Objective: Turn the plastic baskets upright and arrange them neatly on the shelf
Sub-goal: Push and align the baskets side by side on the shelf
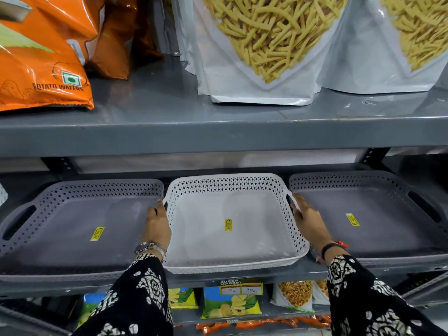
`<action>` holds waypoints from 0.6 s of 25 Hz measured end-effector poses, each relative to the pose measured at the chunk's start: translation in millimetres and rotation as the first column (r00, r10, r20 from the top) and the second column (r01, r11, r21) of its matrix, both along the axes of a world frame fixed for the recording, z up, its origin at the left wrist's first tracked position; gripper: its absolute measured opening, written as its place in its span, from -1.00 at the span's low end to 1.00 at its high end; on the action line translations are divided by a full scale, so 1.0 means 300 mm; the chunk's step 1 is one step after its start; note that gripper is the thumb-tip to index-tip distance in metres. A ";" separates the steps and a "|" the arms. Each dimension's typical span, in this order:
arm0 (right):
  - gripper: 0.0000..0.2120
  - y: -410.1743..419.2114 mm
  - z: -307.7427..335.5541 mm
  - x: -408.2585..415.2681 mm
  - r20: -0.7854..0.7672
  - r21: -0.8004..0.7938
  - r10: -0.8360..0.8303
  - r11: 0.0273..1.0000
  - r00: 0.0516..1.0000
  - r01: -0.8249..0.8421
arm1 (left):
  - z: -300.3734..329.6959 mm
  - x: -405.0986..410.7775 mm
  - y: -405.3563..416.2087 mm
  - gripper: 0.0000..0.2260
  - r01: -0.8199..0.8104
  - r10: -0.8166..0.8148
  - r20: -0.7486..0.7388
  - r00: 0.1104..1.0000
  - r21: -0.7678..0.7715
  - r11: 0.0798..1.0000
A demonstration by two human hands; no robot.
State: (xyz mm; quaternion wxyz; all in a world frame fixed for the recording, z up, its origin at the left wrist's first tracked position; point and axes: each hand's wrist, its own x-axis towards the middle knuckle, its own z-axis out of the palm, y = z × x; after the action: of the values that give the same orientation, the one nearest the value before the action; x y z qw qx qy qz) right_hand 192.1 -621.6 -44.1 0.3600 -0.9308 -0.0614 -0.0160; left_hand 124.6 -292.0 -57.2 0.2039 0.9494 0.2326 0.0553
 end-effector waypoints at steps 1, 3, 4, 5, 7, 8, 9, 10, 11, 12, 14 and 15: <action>-0.58 -0.002 0.001 0.000 -0.008 0.005 0.001 1.000 1.000 0.000 | -0.001 0.001 -0.001 -0.42 -0.003 0.003 0.002 1.000 0.006 1.000; -0.58 -0.004 0.001 -0.001 -0.013 0.009 0.003 1.000 1.000 -0.003 | -0.001 0.001 -0.004 -0.42 -0.005 0.005 0.022 1.000 0.003 1.000; -0.58 -0.006 0.002 -0.001 -0.010 0.006 0.008 1.000 1.000 -0.008 | -0.002 0.002 -0.004 -0.41 -0.005 0.005 0.035 0.999 0.001 1.000; -0.58 -0.007 0.007 -0.002 -0.013 0.004 0.011 1.000 1.000 -0.011 | -0.001 0.002 -0.005 -0.41 -0.007 0.007 0.036 0.999 0.002 1.000; -0.58 -0.009 0.009 -0.002 -0.015 0.001 0.018 1.000 1.000 -0.018 | 0.000 0.001 -0.005 -0.41 -0.008 0.008 0.029 1.000 0.010 1.000; -0.58 -0.008 0.008 -0.002 -0.015 0.002 0.018 1.000 1.000 -0.018 | -0.002 0.001 -0.003 -0.41 -0.006 0.006 0.031 1.000 0.016 1.000; -0.59 -0.006 0.011 -0.005 -0.018 0.000 0.014 1.000 1.000 -0.014 | 0.001 0.001 -0.004 -0.41 -0.007 0.006 0.029 1.000 0.021 1.000; -0.59 -0.005 0.010 -0.006 -0.015 -0.002 0.014 1.000 1.000 -0.014 | -0.001 0.001 -0.005 -0.41 -0.009 0.008 0.038 0.999 0.022 1.000; -0.58 0.000 0.015 -0.009 -0.021 -0.004 0.011 1.000 1.000 -0.011 | 0.001 0.001 -0.007 -0.41 -0.010 0.009 0.041 0.999 0.022 1.000; -0.58 0.003 0.017 -0.010 -0.018 -0.008 0.007 1.000 1.000 -0.008 | -0.001 0.001 -0.008 -0.41 -0.009 0.008 0.051 0.999 0.023 1.000; -0.58 0.007 0.018 -0.011 -0.012 -0.019 0.004 1.000 1.000 -0.004 | -0.005 0.002 -0.006 -0.41 -0.005 0.003 0.060 0.998 0.031 1.000; -0.58 0.009 0.024 -0.013 -0.017 -0.022 0.002 1.000 1.000 -0.002 | -0.003 0.002 -0.007 -0.41 -0.002 0.000 0.050 0.999 0.033 0.999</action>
State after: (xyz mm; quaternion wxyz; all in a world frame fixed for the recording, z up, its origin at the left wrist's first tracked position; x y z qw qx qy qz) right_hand 188.1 -618.9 -36.9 0.3500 -0.9348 -0.0595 -0.0072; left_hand 125.2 -294.0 -58.1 0.1937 0.9508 0.2271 0.0829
